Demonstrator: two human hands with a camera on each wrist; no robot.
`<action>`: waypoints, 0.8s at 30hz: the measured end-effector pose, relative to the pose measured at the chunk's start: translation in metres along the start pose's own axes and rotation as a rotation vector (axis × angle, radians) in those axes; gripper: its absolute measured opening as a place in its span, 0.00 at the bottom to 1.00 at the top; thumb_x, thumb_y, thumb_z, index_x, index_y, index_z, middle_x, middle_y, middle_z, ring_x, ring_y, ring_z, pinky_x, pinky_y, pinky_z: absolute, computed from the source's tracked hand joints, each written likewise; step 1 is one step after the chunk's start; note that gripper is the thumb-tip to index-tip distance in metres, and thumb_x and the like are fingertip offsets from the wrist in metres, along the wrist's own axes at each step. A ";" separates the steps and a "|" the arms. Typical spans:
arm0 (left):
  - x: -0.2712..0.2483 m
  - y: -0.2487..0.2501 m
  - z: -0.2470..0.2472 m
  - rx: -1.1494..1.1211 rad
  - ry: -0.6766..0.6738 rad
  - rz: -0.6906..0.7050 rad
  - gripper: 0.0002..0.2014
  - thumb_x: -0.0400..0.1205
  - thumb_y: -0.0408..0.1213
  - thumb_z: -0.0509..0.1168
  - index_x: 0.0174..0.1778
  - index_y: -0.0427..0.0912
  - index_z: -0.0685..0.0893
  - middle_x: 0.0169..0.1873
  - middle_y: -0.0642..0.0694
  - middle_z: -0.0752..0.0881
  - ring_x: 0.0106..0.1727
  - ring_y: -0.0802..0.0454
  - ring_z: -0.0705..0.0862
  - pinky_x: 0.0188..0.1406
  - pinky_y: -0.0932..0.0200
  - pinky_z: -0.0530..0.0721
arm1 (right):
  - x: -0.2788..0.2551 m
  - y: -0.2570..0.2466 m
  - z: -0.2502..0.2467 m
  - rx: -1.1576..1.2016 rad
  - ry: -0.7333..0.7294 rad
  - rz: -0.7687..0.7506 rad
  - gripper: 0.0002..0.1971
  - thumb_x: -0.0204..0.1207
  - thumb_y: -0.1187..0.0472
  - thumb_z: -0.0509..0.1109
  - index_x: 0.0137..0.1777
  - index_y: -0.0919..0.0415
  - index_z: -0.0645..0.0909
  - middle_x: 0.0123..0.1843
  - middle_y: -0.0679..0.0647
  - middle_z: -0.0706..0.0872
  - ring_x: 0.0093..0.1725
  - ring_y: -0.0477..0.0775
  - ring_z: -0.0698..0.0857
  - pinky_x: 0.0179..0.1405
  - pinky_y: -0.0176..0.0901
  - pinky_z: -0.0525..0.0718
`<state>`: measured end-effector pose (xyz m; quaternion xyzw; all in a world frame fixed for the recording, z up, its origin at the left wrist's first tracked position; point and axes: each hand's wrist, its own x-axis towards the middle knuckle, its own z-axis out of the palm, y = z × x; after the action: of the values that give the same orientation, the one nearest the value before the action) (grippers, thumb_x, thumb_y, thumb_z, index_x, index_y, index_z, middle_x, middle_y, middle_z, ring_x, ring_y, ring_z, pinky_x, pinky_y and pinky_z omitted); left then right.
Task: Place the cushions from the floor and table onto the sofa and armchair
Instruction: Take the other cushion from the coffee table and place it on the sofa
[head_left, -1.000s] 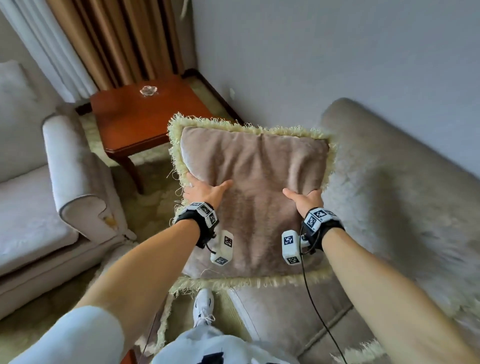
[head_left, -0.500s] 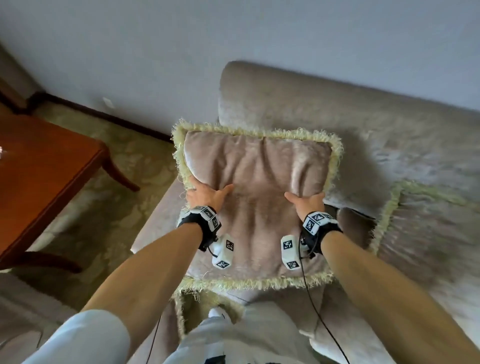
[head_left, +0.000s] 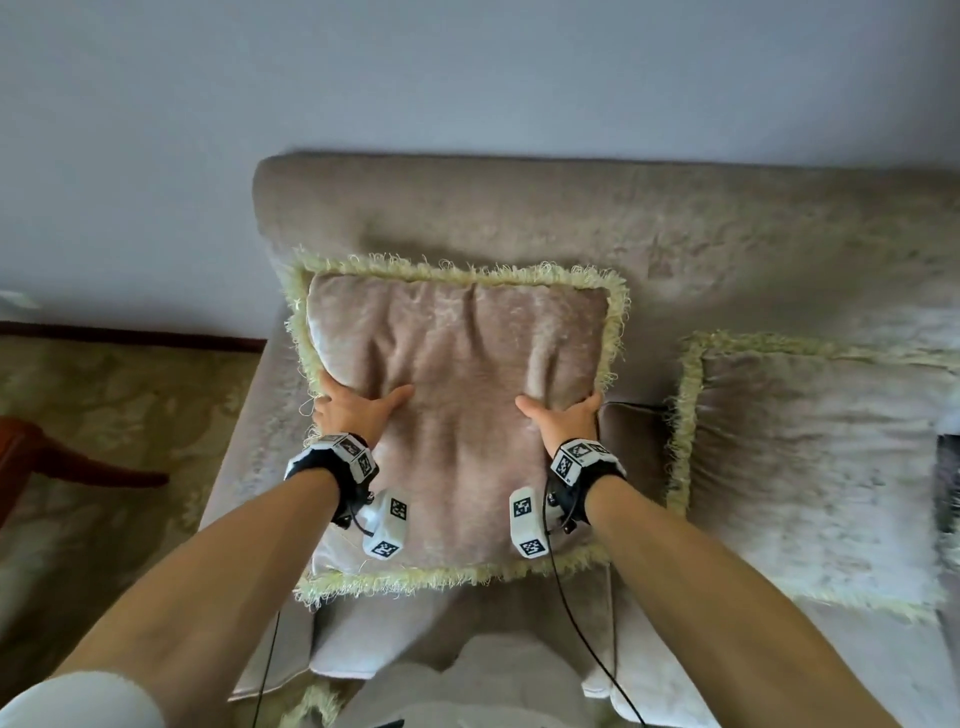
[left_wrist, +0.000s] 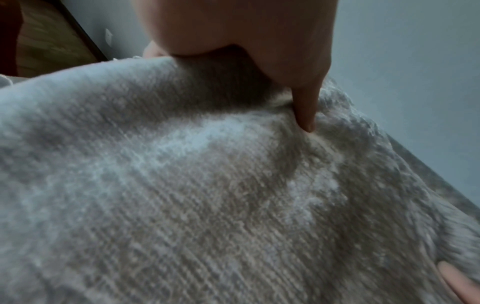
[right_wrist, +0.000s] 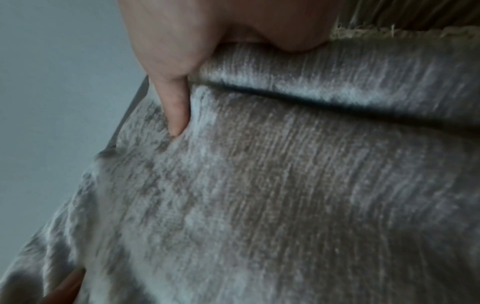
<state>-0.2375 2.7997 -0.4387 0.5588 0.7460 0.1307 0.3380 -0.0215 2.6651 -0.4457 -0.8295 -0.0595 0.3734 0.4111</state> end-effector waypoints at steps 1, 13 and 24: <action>0.006 0.000 0.005 0.008 -0.006 -0.010 0.66 0.59 0.68 0.78 0.84 0.44 0.47 0.74 0.29 0.68 0.76 0.32 0.66 0.74 0.33 0.66 | 0.005 0.001 0.003 0.010 0.000 0.011 0.62 0.63 0.49 0.85 0.85 0.59 0.42 0.81 0.63 0.67 0.78 0.65 0.70 0.75 0.56 0.67; 0.071 -0.008 0.051 0.033 -0.141 -0.099 0.67 0.60 0.63 0.80 0.85 0.45 0.44 0.79 0.33 0.63 0.79 0.34 0.64 0.75 0.32 0.66 | 0.070 0.023 0.047 0.022 -0.017 0.156 0.65 0.58 0.55 0.87 0.85 0.58 0.42 0.82 0.63 0.66 0.77 0.65 0.72 0.77 0.59 0.67; 0.085 -0.019 0.091 -0.031 -0.283 -0.153 0.65 0.64 0.57 0.82 0.85 0.45 0.42 0.80 0.34 0.61 0.76 0.33 0.69 0.74 0.38 0.70 | 0.098 0.046 0.044 -0.115 0.032 0.297 0.67 0.57 0.51 0.87 0.84 0.59 0.41 0.81 0.66 0.65 0.76 0.69 0.71 0.76 0.64 0.68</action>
<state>-0.2048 2.8551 -0.5470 0.5078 0.7294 0.0359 0.4570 0.0098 2.7032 -0.5517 -0.8572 0.0492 0.4128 0.3039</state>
